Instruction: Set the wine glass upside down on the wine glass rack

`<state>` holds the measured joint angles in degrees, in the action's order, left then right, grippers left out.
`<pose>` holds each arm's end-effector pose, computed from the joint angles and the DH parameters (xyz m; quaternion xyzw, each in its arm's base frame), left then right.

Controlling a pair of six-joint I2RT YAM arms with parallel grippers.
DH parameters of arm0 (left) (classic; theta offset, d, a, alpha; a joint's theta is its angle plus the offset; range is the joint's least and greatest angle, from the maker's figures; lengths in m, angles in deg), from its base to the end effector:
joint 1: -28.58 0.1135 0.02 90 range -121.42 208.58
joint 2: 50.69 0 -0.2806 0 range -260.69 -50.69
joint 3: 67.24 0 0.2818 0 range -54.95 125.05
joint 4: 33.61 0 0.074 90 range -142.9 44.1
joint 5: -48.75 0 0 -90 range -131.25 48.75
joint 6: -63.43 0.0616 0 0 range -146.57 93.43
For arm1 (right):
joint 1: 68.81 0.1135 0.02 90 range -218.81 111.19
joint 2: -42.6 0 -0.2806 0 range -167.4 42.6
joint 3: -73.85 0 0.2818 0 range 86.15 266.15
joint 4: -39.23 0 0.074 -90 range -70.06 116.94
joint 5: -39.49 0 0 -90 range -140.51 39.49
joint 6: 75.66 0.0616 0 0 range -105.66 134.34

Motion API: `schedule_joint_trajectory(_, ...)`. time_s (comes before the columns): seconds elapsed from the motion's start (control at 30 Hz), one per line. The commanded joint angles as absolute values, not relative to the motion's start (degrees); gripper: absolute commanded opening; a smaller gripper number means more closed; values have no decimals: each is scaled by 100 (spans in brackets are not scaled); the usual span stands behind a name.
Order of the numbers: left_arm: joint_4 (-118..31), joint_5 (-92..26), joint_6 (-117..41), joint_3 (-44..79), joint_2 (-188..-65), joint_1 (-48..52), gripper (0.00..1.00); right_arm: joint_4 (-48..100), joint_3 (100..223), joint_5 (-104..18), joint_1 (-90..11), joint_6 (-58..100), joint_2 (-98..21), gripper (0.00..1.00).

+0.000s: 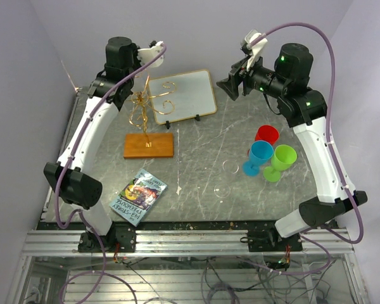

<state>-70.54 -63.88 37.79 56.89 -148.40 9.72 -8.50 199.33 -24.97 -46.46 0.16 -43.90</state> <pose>0.4228 -0.1194 0.4931 0.4069 0.6470 0.3816 0.5198 0.3136 0.1577 0.5511 -0.3687 0.6578 0.2126 0.6214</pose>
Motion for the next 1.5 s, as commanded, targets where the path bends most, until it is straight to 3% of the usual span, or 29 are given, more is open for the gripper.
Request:
schedule_joint_trajectory(0.0, -7345, -6276, 4008, 5502, -14537, 812, 8, -788, 19876, -2444, -4644, -13, -4252, 69)
schedule_joint_trajectory(0.7, -7913, -6047, 3875, 5299, -14334, 464, 7, -755, 19812, -2412, -4648, -12, -4252, 70)
schedule_joint_trajectory(1.47, -6942, -5849, 3641, 5125, -14488, 230, 7, -732, 19706, -2377, -4648, 16, -4151, 73)
